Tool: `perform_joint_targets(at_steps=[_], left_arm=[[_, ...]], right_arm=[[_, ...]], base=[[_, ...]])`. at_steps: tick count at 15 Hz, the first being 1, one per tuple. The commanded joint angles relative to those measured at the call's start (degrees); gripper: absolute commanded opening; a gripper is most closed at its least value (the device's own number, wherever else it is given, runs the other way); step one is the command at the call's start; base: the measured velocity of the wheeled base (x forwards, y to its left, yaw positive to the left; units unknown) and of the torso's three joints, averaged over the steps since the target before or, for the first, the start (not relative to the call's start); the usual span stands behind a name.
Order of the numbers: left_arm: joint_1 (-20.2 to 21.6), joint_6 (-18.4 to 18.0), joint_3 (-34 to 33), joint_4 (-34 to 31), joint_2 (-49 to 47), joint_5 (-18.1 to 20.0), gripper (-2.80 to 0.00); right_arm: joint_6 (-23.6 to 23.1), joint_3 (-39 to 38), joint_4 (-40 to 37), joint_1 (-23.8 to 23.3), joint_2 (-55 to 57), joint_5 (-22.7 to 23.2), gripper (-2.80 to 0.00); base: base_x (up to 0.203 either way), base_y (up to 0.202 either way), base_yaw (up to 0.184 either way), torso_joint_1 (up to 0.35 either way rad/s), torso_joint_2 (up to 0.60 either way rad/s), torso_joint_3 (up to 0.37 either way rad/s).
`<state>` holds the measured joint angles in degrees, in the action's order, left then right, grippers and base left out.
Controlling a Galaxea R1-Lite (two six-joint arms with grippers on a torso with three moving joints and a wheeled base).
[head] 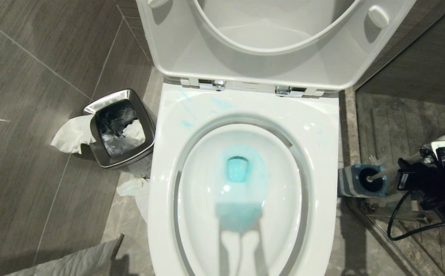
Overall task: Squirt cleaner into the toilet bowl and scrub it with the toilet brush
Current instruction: Scrub the toilet bowl
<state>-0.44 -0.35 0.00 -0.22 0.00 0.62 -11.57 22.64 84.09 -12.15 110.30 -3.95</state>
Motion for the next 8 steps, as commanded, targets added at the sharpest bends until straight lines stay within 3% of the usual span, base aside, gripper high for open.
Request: perform_joint_targets(at_steps=[1, 8], left_arm=[[0.0, 0.0, 0.0, 0.0, -0.1, 0.0, -2.80], [0.0, 0.0, 0.0, 0.0, -0.1, 0.0, -2.80]], right_arm=[[-0.1, -0.7, 0.9, 0.0, -0.2, -0.1, -2.80], [0.4, -2.6, -0.2, -0.1, -7.6, -0.1, -2.80]], base=[[0.000, 0.000, 0.000, 0.000, 0.00, 0.000], [0.000, 0.000, 0.000, 0.000, 0.00, 0.000]])
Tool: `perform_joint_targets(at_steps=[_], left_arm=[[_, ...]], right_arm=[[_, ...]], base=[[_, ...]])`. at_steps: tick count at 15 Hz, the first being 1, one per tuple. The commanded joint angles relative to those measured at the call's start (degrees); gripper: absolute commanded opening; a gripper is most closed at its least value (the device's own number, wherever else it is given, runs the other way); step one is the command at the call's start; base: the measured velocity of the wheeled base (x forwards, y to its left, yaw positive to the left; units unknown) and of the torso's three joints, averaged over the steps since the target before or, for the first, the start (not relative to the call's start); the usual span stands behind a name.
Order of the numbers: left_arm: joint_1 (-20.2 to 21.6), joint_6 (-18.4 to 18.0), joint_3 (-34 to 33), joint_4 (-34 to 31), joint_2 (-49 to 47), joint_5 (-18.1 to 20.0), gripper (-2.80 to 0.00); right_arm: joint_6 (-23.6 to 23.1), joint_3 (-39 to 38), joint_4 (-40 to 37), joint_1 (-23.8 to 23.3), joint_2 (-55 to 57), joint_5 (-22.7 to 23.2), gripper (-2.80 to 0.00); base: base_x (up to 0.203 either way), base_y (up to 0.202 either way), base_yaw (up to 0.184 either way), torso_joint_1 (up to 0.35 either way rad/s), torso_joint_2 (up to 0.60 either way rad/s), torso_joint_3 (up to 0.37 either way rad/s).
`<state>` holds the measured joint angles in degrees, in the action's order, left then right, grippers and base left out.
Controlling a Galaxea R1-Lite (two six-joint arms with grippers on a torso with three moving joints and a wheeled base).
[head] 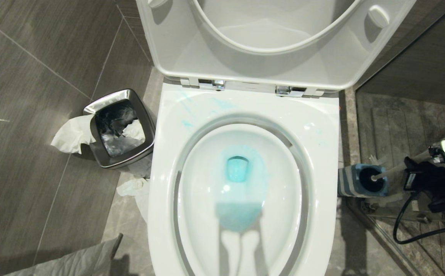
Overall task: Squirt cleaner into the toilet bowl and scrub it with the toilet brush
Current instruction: Scrub the toilet bowl
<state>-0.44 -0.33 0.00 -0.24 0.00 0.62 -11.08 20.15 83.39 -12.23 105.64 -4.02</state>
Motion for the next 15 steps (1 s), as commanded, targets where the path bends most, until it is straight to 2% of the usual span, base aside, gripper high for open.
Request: perform_joint_targets(at_steps=[1, 8, 15], left_arm=[[-0.1, 0.0, 0.0, 0.0, -0.1, 0.0, -2.80], [0.0, 0.0, 0.0, 0.0, -0.1, 0.0, -2.80], [0.0, 0.0, 0.0, 0.0, -0.1, 0.0, -2.80]], right_arm=[[-0.1, -0.2, 0.5, 0.0, -4.0, 0.0, -2.80], [0.0, -4.7, -0.9, -0.1, -13.6, -0.1, -2.80], [1.6, -4.3, -14.5, -0.1, -30.7, -0.5, -2.80]], base=[[0.000, 0.000, 0.000, 0.000, 0.00, 0.000], [0.000, 0.000, 0.000, 0.000, 0.00, 0.000], [0.000, 0.000, 0.000, 0.000, 0.00, 0.000]])
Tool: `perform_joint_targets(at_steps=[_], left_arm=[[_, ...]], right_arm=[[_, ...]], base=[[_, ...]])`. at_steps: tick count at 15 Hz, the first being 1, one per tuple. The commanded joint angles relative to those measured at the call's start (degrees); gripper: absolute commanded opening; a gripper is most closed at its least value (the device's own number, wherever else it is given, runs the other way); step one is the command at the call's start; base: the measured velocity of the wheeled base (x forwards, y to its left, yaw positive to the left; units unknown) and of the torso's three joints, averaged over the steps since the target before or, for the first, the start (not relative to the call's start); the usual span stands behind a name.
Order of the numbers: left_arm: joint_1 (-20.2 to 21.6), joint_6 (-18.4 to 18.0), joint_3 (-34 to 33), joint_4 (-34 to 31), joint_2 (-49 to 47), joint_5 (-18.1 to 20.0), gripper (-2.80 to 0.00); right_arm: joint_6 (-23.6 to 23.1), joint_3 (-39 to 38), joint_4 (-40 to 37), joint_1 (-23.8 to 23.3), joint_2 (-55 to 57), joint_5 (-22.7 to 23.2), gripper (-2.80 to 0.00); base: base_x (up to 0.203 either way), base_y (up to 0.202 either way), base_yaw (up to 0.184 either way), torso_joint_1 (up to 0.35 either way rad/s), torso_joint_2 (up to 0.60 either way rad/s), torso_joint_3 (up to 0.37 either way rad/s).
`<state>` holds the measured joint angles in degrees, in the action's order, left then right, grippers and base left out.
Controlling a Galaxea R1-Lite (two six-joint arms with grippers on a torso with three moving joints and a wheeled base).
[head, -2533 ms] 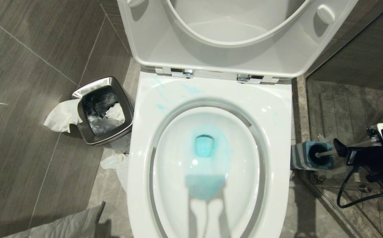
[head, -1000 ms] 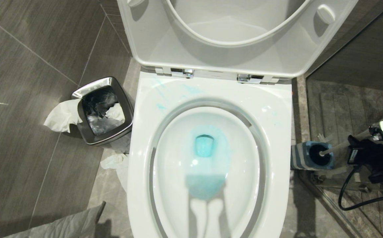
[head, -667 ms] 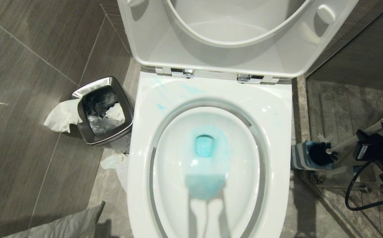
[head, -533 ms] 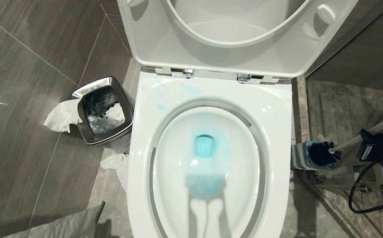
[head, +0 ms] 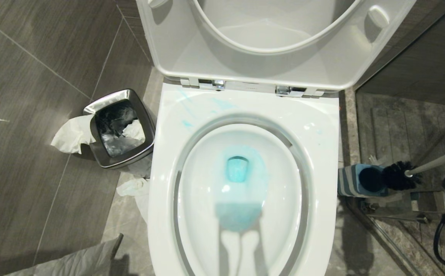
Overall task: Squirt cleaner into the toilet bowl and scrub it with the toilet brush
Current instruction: Scrub the toilet bowl
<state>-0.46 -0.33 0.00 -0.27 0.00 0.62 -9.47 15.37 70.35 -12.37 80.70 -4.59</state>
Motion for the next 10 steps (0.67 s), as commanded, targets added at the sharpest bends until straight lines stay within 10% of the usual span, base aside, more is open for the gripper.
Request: perform_joint_targets(at_steps=[1, 10], left_arm=[[0.0, 0.0, 0.0, 0.0, -0.1, 0.0, -2.80], [0.0, 0.0, 0.0, 0.0, -0.1, 0.0, -2.80]], right_arm=[[0.1, 0.7, -2.9, 0.0, -7.2, 0.1, -2.80], [7.0, 12.4, -31.2, 0.1, -22.7, 0.6, -2.80]], base=[[0.000, 0.000, 0.000, 0.000, 0.00, 0.000], [0.000, 0.000, 0.000, 0.000, 0.00, 0.000]])
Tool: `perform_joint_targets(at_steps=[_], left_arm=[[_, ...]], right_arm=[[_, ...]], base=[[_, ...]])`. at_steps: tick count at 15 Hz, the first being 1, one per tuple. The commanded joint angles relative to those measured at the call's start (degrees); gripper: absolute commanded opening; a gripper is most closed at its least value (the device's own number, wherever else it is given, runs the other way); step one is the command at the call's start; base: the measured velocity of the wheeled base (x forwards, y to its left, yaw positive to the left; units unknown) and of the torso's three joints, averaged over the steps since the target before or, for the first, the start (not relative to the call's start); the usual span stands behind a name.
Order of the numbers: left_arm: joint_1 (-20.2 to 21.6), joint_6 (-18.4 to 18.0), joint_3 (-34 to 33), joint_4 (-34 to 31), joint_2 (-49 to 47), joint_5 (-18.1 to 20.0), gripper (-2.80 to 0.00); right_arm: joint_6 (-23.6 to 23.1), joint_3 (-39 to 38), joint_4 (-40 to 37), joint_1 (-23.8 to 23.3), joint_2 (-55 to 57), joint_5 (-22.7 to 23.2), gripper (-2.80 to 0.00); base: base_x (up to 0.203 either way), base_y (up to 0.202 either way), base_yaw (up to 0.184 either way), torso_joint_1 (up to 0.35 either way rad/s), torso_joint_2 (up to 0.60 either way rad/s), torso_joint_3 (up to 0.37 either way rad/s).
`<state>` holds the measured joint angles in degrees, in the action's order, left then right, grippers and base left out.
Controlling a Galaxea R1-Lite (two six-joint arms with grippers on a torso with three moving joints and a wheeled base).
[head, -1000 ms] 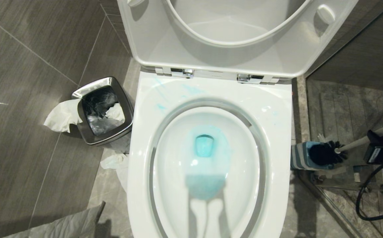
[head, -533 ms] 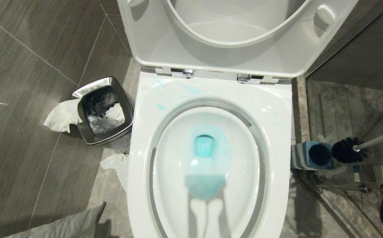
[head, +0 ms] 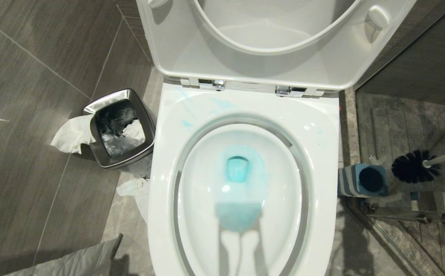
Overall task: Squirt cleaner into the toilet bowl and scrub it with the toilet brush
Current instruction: Scrub the toilet bowl
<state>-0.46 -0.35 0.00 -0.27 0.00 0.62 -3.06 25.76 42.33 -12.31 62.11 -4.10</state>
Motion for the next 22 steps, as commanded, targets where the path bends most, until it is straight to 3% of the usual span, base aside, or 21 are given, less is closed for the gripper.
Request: perform_joint_targets(at_steps=[1, 4, 8, 10, 13, 22], left_arm=[[0.0, 0.0, 0.0, 0.0, -0.1, 0.0, -2.80], [0.0, 0.0, 0.0, 0.0, -0.1, 0.0, -2.80], [0.0, 0.0, 0.0, 0.0, -0.1, 0.0, -2.80], [0.0, 0.0, 0.0, 0.0, -0.1, 0.0, -2.80], [-0.1, -0.2, 0.0, 0.1, -0.1, 0.0, -2.80], [0.0, -0.4, 0.1, -0.3, -0.1, 0.0, -2.80]], right_arm=[[1.0, 2.7, -4.1, 0.0, -4.6, 0.4, -2.80], [2.8, 6.4, -11.1, 0.0, -7.2, 2.5, -2.80], [2.6, 16.5, -32.5, 0.1, -13.3, 4.3, -2.80], [2.1, 21.3, -39.6, 0.1, -14.5, 4.5, -2.80], [-0.8, 24.0, -41.6, 0.1, -14.7, 4.6, -2.80], [-0.8, 26.2, -44.2, 3.3, -13.9, 4.8, -2.80]], base=[[0.000, 0.000, 0.000, 0.000, 0.00, 0.000], [0.000, 0.000, 0.000, 0.000, 0.00, 0.000], [0.000, 0.000, 0.000, 0.000, 0.00, 0.000], [0.000, 0.000, 0.000, 0.000, 0.00, 0.000], [0.000, 0.000, 0.000, 0.000, 0.00, 0.000], [0.000, 0.000, 0.000, 0.002, 0.00, 0.085]])
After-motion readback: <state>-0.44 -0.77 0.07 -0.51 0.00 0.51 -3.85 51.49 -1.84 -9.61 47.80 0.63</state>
